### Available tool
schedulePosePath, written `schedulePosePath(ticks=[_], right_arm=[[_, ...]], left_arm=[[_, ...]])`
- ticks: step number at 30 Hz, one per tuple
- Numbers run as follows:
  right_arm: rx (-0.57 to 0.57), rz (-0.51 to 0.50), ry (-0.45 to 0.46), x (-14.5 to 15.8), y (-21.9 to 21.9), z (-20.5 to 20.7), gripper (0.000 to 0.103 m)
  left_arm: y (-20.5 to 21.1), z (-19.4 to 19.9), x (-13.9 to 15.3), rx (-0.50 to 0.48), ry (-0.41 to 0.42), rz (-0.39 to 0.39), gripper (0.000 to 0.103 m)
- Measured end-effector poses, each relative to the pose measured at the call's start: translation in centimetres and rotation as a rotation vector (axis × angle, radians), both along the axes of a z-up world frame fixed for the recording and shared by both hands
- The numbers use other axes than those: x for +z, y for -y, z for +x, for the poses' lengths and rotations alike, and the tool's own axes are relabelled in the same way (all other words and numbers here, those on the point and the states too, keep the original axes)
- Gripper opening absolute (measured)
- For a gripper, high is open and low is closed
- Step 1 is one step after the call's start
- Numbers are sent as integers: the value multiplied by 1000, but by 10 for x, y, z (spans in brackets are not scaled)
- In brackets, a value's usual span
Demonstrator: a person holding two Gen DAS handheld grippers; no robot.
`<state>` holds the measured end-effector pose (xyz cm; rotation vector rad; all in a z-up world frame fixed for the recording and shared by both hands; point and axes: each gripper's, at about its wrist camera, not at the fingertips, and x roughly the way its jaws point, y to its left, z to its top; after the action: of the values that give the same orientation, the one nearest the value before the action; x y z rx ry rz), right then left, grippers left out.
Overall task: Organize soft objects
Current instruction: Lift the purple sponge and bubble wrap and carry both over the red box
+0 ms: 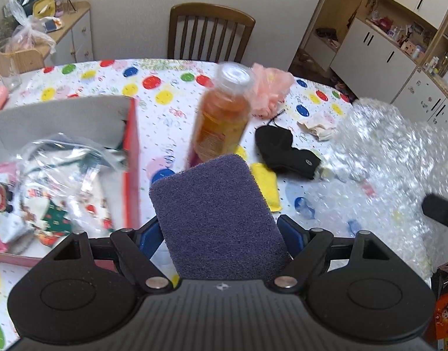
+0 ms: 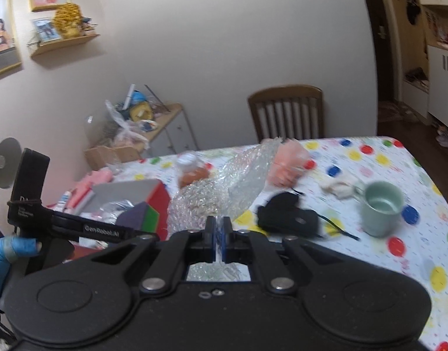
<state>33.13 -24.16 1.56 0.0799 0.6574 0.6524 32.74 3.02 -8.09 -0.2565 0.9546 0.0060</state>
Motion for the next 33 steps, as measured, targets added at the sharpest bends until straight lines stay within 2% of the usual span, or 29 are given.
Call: schedulePosePath(ticks=[9,19,26,33], right_arm=[[103,72,10,19,-75,2,3],[171,60,44,25,-167,17,3],[202,51,-57,-1,-224,40,3],[204,7,-137,-39,-269,56,3]], left_arm=[[-60,-19,26,18,41,23,83],[-138,-31,49,67,80,92,83],[-188,-27,48,127,74,141,83],[-222,-16,27,150,41,187,83]])
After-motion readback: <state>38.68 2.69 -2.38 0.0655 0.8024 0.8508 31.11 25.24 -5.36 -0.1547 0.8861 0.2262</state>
